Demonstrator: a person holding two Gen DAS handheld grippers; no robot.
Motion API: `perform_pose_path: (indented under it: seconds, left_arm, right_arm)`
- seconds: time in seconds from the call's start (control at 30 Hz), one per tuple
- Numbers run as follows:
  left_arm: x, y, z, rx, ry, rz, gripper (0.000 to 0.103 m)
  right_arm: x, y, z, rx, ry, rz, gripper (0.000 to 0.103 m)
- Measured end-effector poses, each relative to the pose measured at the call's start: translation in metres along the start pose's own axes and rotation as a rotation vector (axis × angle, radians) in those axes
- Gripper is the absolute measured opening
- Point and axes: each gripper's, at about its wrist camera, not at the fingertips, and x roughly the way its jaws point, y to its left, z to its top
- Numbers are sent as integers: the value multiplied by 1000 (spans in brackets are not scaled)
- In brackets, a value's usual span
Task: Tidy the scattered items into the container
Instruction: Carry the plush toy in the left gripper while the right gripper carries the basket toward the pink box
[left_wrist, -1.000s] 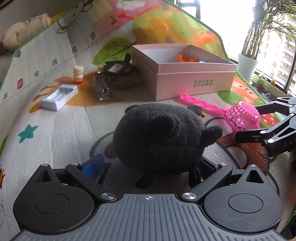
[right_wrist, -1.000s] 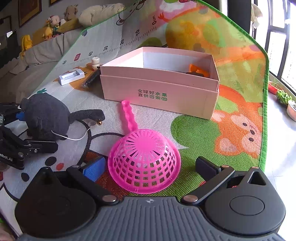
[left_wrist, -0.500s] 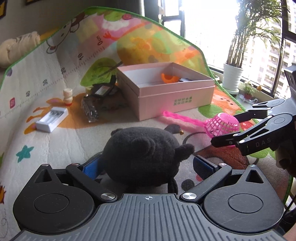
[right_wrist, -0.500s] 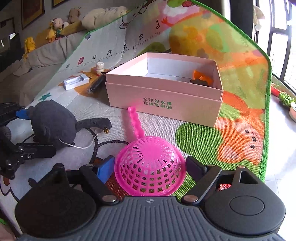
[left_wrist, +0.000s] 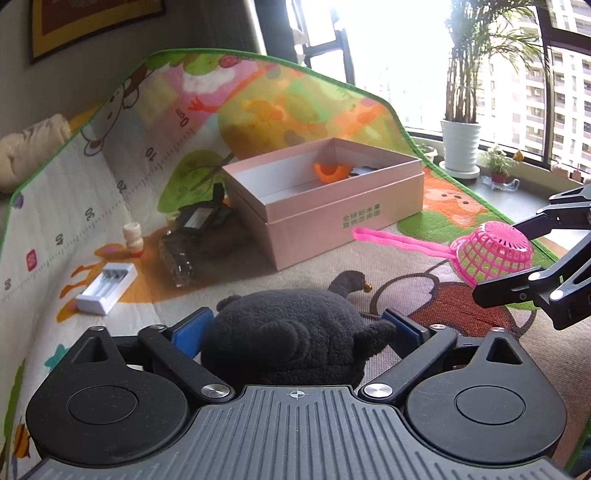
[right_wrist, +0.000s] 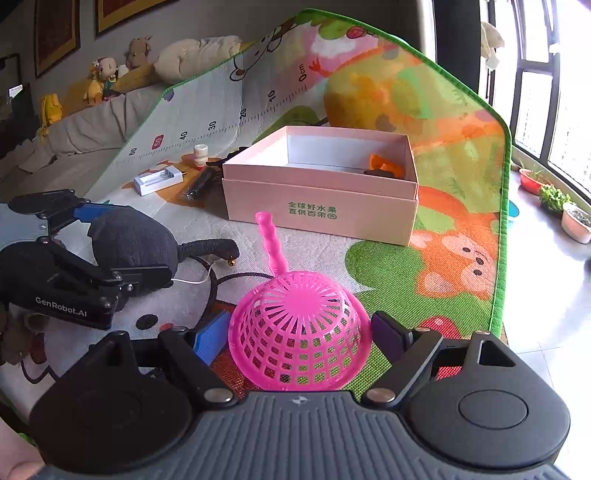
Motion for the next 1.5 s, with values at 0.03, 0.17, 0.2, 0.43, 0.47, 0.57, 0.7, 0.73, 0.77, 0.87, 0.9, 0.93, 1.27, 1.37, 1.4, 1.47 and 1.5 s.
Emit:
perform_pose_path:
  seconds: [0.03,0.17,0.2,0.43,0.47,0.57,0.7,0.73,0.77,0.87,0.9,0.93,1.27,1.37,1.4,1.47,1.5]
  left_arm:
    - [0,2,1,-3,1,-6,88]
    - [1,4,3,-8,18,-12,87]
    - [0,3,5,-1,18,-14,87]
    - [-16,-3,25,32,-39,-68,79]
    - [-17,-3,31,34,-52,-78,69]
    - [-17,2,55,15,-84,-111,65]
    - [-22,10,73,5,-131,-120,64]
    - [-26,11,72,8,-139,-124,72]
    - [-29,12,68,10,-143,-125,87]
    - [-32,12,51,15,-124,-125,97]
    - [-31,12,45,21,-104,-131,97]
    - [-31,11,38,30,-80,-134,97]
    - [0,7,-5,18,128,-90,101]
    - [10,7,-5,-13,126,-76,101]
    - [11,7,-3,-17,124,-77,99]
    - [13,8,0,-20,127,-80,94]
    - [13,7,2,-20,127,-81,94]
  right_arm:
    - [-1,0,0,-3,-3,-5,84]
    - [-5,-1,2,8,-30,-7,84]
    - [-7,-1,3,11,-37,-6,84]
    - [-22,-1,9,10,-70,-6,84]
    - [-24,-1,10,9,-70,-8,84]
    - [-33,0,11,-4,-76,-10,84]
    - [-43,-1,8,-21,-92,4,84]
    - [-42,-2,8,-17,-88,3,84]
    - [-39,-2,7,-12,-80,4,84]
    - [-28,-1,6,-5,-43,1,84]
    - [-24,-1,4,-6,-30,-1,84]
    - [-21,0,3,-5,-20,1,84]
    - [-16,5,5,-18,-2,20,84]
    - [-17,5,6,-24,-7,17,84]
    - [-18,5,6,-24,-8,14,84]
    - [-20,2,7,-20,-11,7,84]
    - [-20,1,8,-18,-12,3,84]
